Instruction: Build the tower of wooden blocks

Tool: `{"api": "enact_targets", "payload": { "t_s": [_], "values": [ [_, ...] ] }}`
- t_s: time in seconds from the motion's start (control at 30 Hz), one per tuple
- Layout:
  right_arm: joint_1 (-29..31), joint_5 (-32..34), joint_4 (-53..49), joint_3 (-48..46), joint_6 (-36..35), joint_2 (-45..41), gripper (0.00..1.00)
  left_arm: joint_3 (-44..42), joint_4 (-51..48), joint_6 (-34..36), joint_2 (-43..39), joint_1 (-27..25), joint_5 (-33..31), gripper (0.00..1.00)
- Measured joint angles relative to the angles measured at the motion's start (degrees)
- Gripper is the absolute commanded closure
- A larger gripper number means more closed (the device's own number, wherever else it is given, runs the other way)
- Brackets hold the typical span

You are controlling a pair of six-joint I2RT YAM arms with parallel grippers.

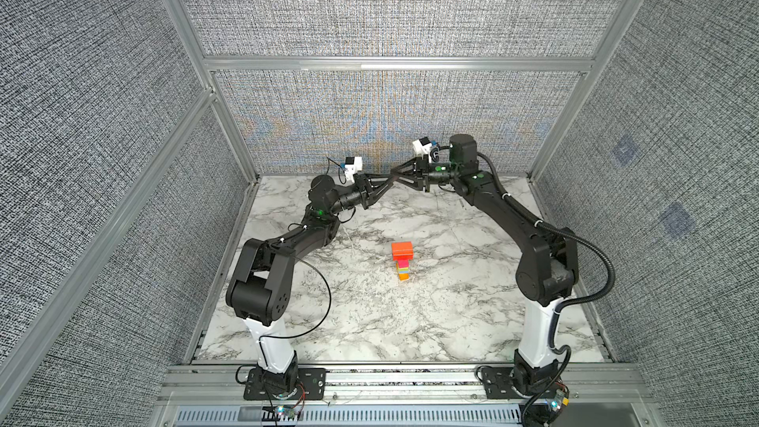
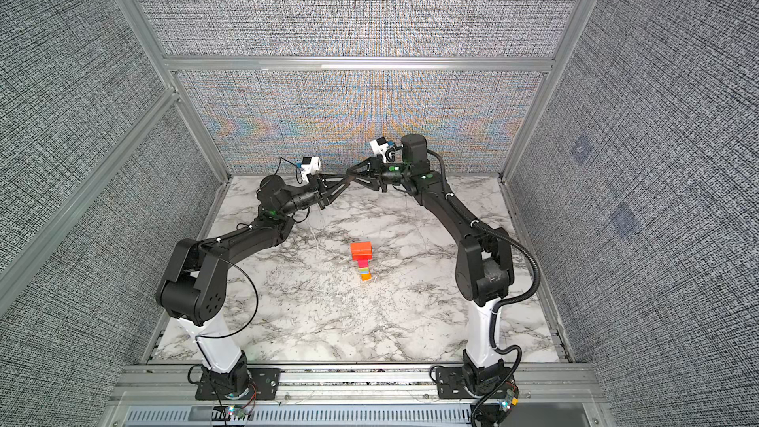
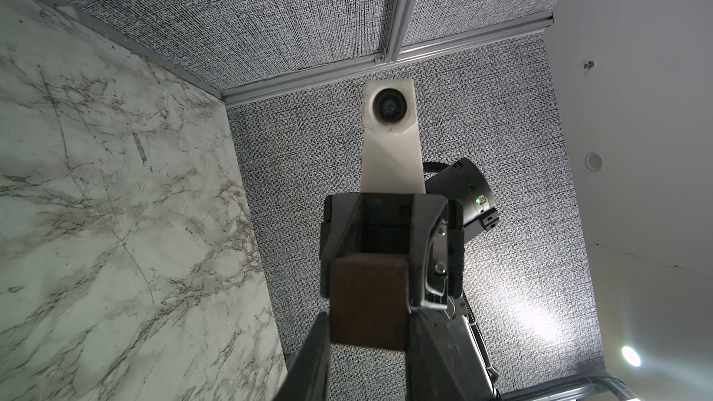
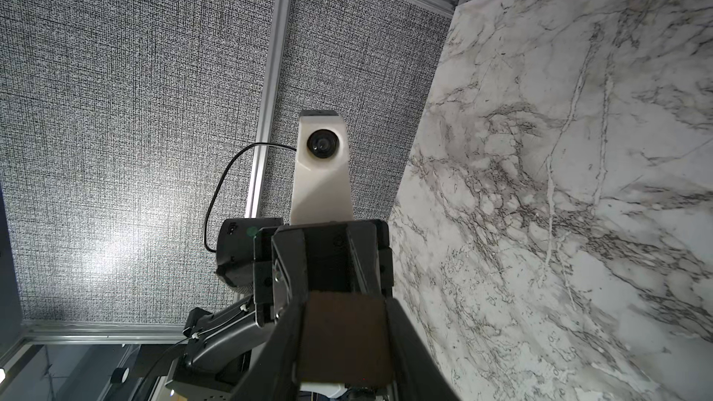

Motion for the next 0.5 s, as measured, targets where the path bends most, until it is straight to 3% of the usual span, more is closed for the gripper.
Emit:
{"api": "enact_targets", "payload": {
  "t_s": [0.5],
  "values": [
    [-0.6,-0.4,-2.1,0.3,-4.0,0.1,0.36,-1.1,-0.2,0.5,-0.3,0.0,0.6,0.79]
  ]
}}
